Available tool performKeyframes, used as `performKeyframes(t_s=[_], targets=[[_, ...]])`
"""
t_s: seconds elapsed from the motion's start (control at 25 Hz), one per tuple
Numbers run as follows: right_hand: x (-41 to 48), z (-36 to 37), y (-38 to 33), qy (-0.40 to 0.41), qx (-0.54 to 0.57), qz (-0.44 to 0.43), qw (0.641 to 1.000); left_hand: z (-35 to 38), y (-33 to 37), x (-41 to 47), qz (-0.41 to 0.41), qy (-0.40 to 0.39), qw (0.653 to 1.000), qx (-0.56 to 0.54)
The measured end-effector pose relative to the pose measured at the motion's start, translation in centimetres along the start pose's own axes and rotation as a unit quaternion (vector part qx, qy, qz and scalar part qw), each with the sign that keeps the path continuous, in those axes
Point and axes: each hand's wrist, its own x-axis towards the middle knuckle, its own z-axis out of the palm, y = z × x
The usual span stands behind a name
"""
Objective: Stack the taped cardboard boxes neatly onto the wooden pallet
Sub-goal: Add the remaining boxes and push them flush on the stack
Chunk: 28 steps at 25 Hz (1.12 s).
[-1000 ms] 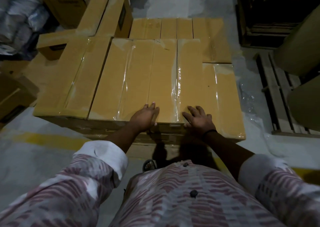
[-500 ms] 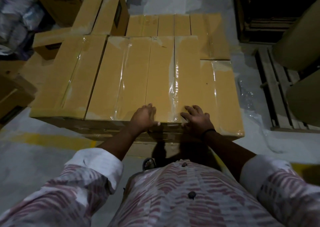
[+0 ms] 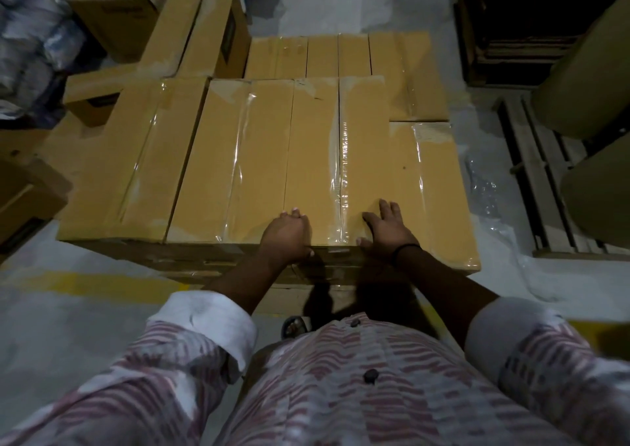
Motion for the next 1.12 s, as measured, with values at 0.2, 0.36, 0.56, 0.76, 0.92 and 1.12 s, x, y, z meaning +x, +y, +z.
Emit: performKeyframes(t_s=[0.2, 0.36, 0.56, 0.76, 0.92, 1.12], targets=[[-0.5, 0.1, 0.3, 0.0, 0.001, -0.009, 1.0, -1.0, 0.8, 0.2, -0.001, 0.022, 0.999, 0.023], [-1.4, 1.3, 1.2, 0.021, -0.023, -0.028, 0.999, 0.3, 1.5, -0.2, -0.012, 0.019, 0.999, 0.044], [-1.8, 1.0, 1.7, -0.008, -0.067, -0.037, 0.997, 0.7, 1.3, -0.6, 0.004, 0.01, 0.998, 0.058], [-1.7, -0.1, 1.9, -0.041, -0.046, -0.045, 0.997, -1.9, 2.0, -1.0, -0.016, -0.035, 0.998, -0.045], [-3.1, -0.2, 3.1, 0.05, 0.01, -0.067, 0.996, -0.1, 0.8, -3.5, -0.014, 0.08, 0.979, -0.189], [-5.2, 0.4, 2.9, 0.097, 0.001, -0.134, 0.986, 4.2, 2.1, -9.0, -0.069, 0.188, 0.95, -0.241]])
